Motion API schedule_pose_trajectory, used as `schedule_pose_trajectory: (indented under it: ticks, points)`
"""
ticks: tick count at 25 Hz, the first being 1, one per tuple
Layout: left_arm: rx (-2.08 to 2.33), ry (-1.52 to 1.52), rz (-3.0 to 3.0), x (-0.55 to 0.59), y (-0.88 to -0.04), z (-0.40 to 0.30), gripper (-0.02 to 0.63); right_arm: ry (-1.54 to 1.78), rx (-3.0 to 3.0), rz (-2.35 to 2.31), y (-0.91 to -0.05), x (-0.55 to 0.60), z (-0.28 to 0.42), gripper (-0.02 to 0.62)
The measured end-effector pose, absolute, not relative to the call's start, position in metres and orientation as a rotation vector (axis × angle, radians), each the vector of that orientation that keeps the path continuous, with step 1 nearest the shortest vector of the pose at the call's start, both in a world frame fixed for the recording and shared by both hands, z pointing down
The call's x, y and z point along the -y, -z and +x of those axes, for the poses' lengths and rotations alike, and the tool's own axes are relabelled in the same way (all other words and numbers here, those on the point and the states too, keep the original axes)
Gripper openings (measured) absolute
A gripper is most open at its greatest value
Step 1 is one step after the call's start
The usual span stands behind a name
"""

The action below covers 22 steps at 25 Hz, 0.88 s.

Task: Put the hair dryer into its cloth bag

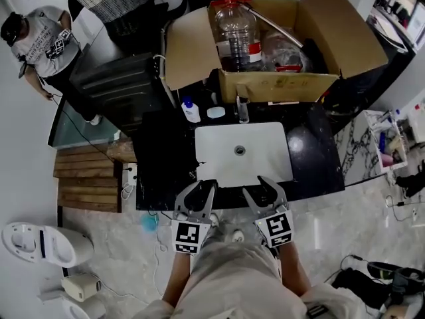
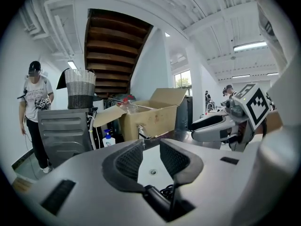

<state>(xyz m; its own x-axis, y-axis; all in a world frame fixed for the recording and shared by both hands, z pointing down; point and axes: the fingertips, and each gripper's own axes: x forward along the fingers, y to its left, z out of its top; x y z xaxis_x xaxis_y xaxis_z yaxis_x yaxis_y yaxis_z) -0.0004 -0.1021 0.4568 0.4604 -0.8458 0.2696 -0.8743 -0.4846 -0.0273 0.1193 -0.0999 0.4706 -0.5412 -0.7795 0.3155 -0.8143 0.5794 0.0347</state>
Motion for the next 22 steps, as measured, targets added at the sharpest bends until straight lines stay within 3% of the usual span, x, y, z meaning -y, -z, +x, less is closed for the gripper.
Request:
schedule_pose_trajectory:
  ticks: [22]
  points:
    - [1.123, -0.477, 2.579, 0.15, -0.54, -0.015, 0.114, -0.119, 2.222, 1.019, -0.537, 0.116, 0.084, 0.204]
